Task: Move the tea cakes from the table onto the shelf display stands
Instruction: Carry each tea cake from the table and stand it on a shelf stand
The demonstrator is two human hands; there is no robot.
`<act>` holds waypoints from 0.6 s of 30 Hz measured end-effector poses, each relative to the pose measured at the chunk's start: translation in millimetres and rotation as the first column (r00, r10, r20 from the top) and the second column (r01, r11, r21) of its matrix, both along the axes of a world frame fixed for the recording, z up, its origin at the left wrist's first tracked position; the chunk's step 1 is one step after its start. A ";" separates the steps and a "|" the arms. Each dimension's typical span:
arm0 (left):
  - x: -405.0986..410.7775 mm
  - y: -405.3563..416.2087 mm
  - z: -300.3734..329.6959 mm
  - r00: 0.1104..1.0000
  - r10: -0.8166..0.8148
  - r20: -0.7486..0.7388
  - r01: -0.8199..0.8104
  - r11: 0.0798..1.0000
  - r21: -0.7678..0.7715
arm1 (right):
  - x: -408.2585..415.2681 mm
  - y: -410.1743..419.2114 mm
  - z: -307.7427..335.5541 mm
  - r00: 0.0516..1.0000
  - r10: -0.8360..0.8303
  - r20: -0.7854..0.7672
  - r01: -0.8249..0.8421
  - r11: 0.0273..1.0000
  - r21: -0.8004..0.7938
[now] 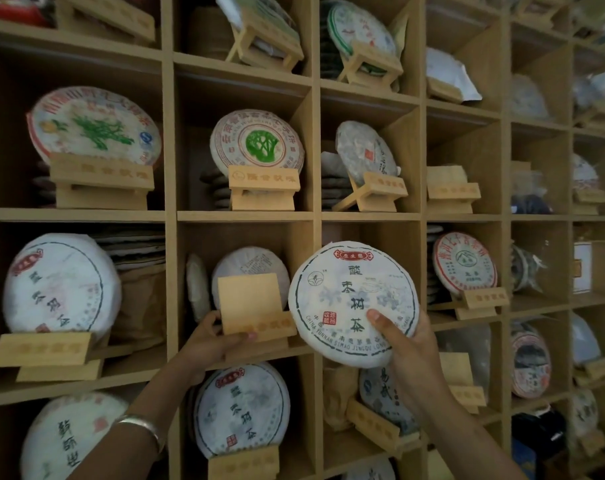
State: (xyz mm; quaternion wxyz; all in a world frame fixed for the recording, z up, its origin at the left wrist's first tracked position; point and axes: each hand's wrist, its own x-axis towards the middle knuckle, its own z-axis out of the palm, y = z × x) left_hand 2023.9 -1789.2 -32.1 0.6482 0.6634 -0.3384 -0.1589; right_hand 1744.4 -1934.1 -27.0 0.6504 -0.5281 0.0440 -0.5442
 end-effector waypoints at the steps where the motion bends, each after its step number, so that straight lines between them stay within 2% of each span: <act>1: -7.8 2.7 1.5 0.999 -0.032 -0.007 0.032 0.999 0.005 | -2.3 0.4 1.9 1.000 -0.002 0.002 0.002 1.000 -0.008; 7: -67.4 6.6 9.4 0.980 -0.197 -0.034 0.197 0.980 0.004 | -15.6 0.3 16.6 0.999 -0.030 0.012 0.031 0.998 -0.060; 18: -132.8 -2.6 24.2 0.924 -0.373 0.086 0.367 0.927 0.080 | -46.4 -18.5 42.2 0.992 -0.080 0.097 0.095 0.983 -0.155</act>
